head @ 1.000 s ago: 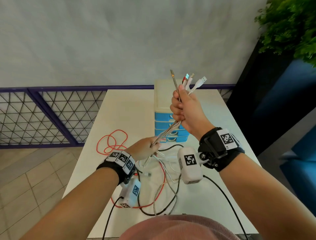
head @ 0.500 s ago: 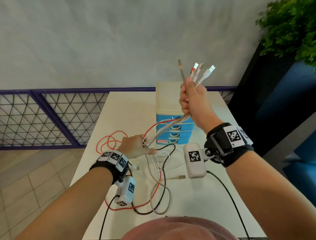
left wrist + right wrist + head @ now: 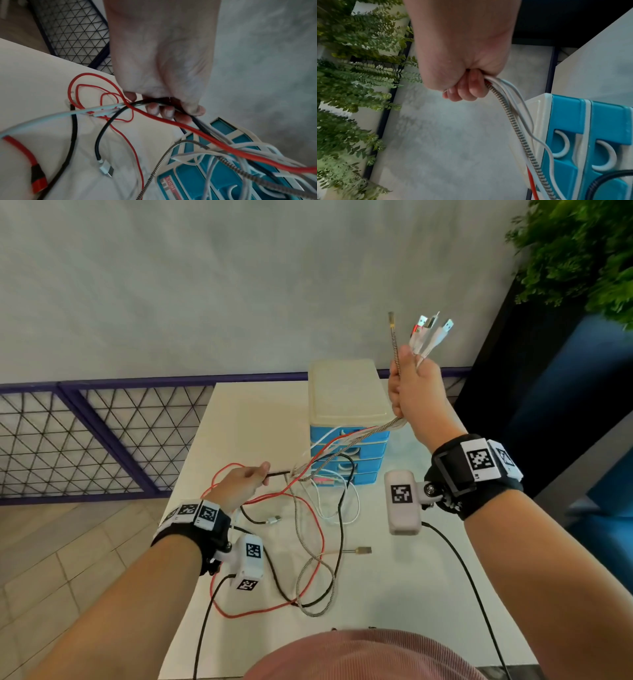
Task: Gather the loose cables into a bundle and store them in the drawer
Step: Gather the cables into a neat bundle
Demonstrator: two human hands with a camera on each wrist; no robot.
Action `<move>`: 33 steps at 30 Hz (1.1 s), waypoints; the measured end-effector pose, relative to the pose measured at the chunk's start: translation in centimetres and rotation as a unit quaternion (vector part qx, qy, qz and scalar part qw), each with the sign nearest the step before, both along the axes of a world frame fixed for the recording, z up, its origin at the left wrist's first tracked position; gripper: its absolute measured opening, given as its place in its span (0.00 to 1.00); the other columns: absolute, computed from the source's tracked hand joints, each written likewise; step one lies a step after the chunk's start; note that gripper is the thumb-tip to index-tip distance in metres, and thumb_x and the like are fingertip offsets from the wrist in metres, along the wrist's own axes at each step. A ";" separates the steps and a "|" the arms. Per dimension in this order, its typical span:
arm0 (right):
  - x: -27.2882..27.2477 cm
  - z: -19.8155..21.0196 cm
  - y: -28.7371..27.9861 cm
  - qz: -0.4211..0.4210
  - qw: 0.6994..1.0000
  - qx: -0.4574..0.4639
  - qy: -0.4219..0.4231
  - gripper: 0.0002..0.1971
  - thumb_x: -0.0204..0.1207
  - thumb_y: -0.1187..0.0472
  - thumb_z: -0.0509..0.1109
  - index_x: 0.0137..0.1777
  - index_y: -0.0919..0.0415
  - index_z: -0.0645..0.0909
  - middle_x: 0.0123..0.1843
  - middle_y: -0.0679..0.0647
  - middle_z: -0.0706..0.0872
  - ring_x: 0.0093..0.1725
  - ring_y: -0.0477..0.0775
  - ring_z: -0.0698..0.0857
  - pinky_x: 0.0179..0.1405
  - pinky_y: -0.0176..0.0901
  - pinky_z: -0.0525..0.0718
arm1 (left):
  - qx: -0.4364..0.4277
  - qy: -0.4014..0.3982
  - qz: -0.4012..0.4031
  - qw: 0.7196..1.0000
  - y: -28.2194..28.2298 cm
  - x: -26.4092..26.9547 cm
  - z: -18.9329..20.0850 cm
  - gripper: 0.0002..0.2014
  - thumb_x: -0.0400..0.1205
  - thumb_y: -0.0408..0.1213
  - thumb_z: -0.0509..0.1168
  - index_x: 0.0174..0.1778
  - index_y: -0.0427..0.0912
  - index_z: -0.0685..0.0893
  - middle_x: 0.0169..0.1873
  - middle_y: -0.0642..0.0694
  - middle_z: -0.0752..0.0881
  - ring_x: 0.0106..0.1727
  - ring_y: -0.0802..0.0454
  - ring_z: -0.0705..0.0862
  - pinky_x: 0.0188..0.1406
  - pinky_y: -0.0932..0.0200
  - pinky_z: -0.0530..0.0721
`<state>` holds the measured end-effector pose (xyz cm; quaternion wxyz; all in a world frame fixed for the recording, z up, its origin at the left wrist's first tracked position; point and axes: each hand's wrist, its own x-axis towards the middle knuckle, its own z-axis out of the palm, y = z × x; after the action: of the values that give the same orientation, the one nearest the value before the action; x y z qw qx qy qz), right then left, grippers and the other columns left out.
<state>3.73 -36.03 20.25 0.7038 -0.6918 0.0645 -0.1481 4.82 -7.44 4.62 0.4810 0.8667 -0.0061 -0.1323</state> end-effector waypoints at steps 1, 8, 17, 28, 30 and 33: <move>0.0 -0.1 0.2 0.007 1.000 0.007 0.002 0.19 0.88 0.49 0.53 0.35 0.55 0.68 0.20 0.42 0.67 0.17 0.41 0.62 0.16 0.33 0.58 | 0.012 -0.005 -0.006 1.000 -0.2 0.0 0.2 0.24 0.80 0.62 0.57 0.28 0.47 0.80 0.24 0.44 0.71 0.28 0.48 0.70 0.36 0.56 0.67; 0.0 -0.7 2.7 0.066 0.996 0.052 0.012 0.20 0.88 0.47 0.54 0.35 0.54 0.69 0.19 0.42 0.66 0.18 0.43 0.60 0.17 0.32 0.57 | 0.076 -0.106 -0.101 0.986 -3.3 -0.3 3.8 0.20 0.87 0.47 0.56 0.30 0.43 0.77 0.25 0.47 0.73 0.23 0.61 0.71 0.23 0.72 0.70; 0.3 -2.0 3.9 0.073 0.995 -0.071 -0.017 0.19 0.89 0.53 0.54 0.34 0.55 0.69 0.27 0.46 0.68 0.21 0.40 0.65 0.18 0.33 0.63 | 0.025 -0.087 -0.089 0.992 -4.9 -0.2 6.2 0.22 0.83 0.48 0.63 0.29 0.37 0.71 0.20 0.51 0.62 0.19 0.59 0.60 0.22 0.65 0.59; 1.2 -1.9 -2.0 -0.065 0.977 -0.199 -0.024 0.22 0.87 0.50 0.53 0.30 0.53 0.69 0.25 0.47 0.72 0.24 0.47 0.70 0.30 0.45 0.70 | 0.172 0.036 0.080 0.981 2.7 -0.4 -0.4 0.23 0.83 0.48 0.62 0.24 0.41 0.67 0.23 0.44 0.70 0.28 0.44 0.71 0.30 0.55 0.64; 1.2 -1.3 -3.3 -0.105 0.974 -0.201 -0.024 0.22 0.86 0.48 0.54 0.30 0.52 0.70 0.25 0.47 0.74 0.25 0.48 0.72 0.32 0.47 0.72 | 0.265 0.046 0.082 0.960 4.3 -0.8 -1.7 0.19 0.83 0.48 0.60 0.30 0.39 0.74 0.33 0.41 0.78 0.39 0.41 0.78 0.40 0.55 0.71; 1.1 -0.2 -4.6 -0.135 0.974 -0.182 -0.025 0.21 0.87 0.48 0.53 0.31 0.53 0.70 0.26 0.47 0.74 0.24 0.45 0.72 0.28 0.42 0.72 | 0.327 0.054 0.094 0.939 5.8 -1.6 -2.9 0.16 0.83 0.48 0.60 0.41 0.38 0.80 0.44 0.40 0.82 0.48 0.40 0.80 0.47 0.56 0.74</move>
<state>4.83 -40.62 20.07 0.5412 -0.7891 0.1113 -0.2682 3.24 -1.64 1.74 0.1807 0.9643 0.1456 -0.1278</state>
